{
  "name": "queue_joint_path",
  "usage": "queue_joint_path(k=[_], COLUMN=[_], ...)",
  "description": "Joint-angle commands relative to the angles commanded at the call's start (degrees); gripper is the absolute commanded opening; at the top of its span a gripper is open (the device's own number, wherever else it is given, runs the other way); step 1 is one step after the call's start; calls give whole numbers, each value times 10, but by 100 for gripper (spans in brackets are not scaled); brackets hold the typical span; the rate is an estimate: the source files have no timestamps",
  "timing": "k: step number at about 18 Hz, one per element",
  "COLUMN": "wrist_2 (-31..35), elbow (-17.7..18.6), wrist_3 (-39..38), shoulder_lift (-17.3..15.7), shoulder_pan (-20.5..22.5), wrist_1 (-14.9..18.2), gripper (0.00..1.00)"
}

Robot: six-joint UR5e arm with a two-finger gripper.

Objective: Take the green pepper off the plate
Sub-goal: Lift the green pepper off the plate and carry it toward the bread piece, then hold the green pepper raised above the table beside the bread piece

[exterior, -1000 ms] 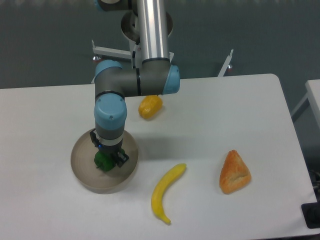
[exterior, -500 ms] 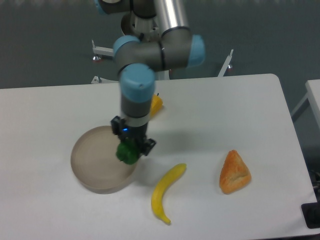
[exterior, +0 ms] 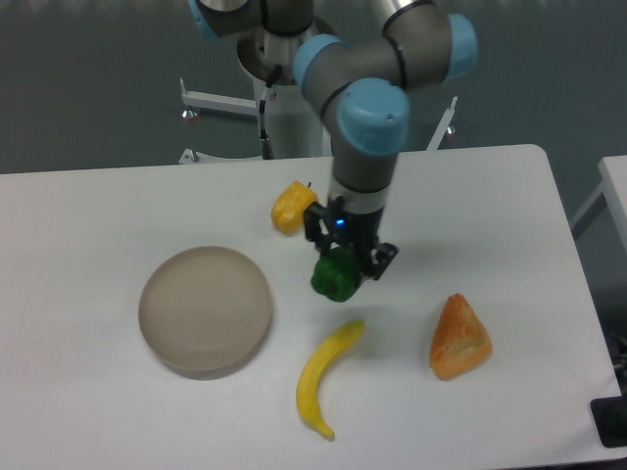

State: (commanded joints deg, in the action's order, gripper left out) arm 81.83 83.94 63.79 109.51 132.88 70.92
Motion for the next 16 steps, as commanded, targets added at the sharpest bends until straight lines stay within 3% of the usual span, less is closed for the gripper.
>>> queue_joint_path(k=[3, 5, 7, 16], wrist_2=[2, 52, 86, 87], elbow=[-3, -8, -9, -28], wrist_3=[63, 123, 156, 289], shoulder_lift=[-7, -8, -7, 6], shoulder_pan=[32, 39, 41, 55], wrist_1=[37, 50, 50, 50], gripper=[15, 15, 15, 16])
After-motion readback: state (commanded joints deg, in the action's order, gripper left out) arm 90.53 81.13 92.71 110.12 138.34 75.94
